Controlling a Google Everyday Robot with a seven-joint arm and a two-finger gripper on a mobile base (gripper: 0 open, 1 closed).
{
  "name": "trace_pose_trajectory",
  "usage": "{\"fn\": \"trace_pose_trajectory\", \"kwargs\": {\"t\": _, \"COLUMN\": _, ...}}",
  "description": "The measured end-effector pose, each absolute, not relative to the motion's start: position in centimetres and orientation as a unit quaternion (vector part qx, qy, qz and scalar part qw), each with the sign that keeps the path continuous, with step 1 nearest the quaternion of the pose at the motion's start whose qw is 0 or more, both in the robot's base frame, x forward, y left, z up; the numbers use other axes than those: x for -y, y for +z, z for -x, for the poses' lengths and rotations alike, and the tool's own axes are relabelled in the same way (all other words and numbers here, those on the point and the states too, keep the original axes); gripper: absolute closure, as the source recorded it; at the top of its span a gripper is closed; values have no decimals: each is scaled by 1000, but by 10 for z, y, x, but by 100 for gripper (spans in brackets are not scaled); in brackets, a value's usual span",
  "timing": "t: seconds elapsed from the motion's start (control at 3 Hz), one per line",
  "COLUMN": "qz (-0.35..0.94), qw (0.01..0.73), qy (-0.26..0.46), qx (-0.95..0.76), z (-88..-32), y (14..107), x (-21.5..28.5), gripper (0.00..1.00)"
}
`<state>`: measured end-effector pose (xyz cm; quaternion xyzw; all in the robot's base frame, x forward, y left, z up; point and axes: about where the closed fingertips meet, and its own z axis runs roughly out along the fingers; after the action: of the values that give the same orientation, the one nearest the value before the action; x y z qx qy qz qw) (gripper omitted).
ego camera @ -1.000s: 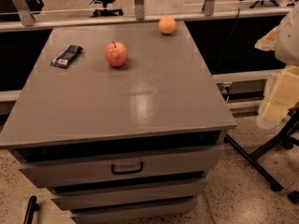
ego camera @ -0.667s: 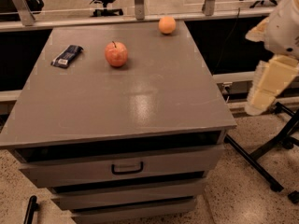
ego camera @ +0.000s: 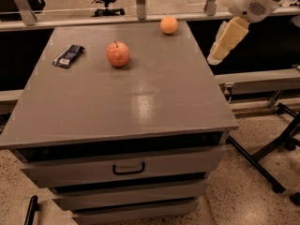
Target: Move orange near apple
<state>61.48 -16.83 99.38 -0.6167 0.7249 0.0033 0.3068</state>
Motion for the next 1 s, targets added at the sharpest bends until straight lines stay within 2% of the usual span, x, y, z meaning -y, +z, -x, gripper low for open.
{"fn": "trace_pose_trajectory", "kwargs": {"t": 0.33, "qz": 580, "qw": 365, "qy": 40, "qx": -727, "z": -681, "y": 988, "x": 160, "gripper": 0}}
{"fn": "trace_pose_trajectory", "kwargs": {"t": 1.0, "qz": 455, "qw": 522, "qy": 164, "qx": -703, "z": -825, "y": 951, "x": 122, "gripper": 0}}
